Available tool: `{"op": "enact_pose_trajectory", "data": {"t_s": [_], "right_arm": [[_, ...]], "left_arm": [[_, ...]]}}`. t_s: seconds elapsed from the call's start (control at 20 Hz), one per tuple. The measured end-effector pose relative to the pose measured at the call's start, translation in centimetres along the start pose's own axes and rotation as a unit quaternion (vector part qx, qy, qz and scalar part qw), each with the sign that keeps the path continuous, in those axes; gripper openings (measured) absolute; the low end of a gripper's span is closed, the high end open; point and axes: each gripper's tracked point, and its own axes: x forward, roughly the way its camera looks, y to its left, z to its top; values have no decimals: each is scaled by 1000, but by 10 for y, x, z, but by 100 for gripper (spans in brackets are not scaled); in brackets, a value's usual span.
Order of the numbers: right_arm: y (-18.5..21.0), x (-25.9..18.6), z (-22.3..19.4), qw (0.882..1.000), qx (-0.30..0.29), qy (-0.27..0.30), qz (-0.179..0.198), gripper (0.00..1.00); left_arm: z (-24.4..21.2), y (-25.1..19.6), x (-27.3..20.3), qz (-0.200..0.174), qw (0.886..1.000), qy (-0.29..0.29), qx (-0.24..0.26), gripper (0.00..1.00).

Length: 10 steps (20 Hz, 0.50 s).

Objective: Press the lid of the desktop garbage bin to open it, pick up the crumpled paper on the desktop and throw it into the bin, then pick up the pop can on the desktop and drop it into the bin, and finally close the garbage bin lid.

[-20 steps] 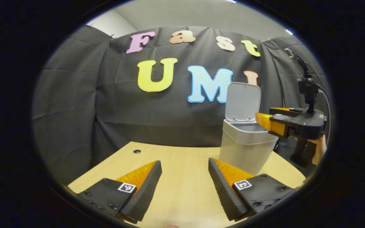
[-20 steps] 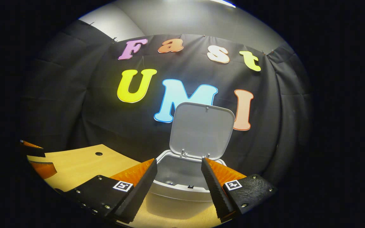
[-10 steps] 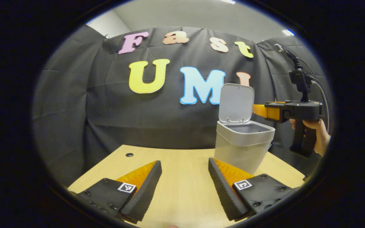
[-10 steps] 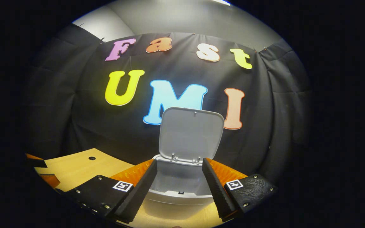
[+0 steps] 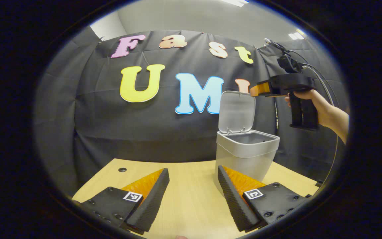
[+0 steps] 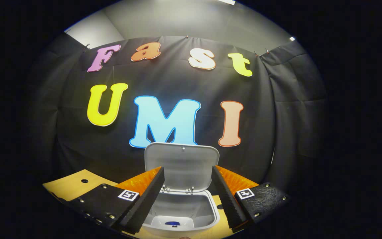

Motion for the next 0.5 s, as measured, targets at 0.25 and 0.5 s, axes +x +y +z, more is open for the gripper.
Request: {"op": "enact_pose_trajectory", "data": {"t_s": [0.25,0.5], "right_arm": [[-8,37,27,1000,12,-16,-15,91],[-10,76,40,1000,6,-22,-21,91]], "left_arm": [[2,-7,-4,-5,1000,-1,-13,96],[0,-6,-7,3,1000,2,-24,100]]}}
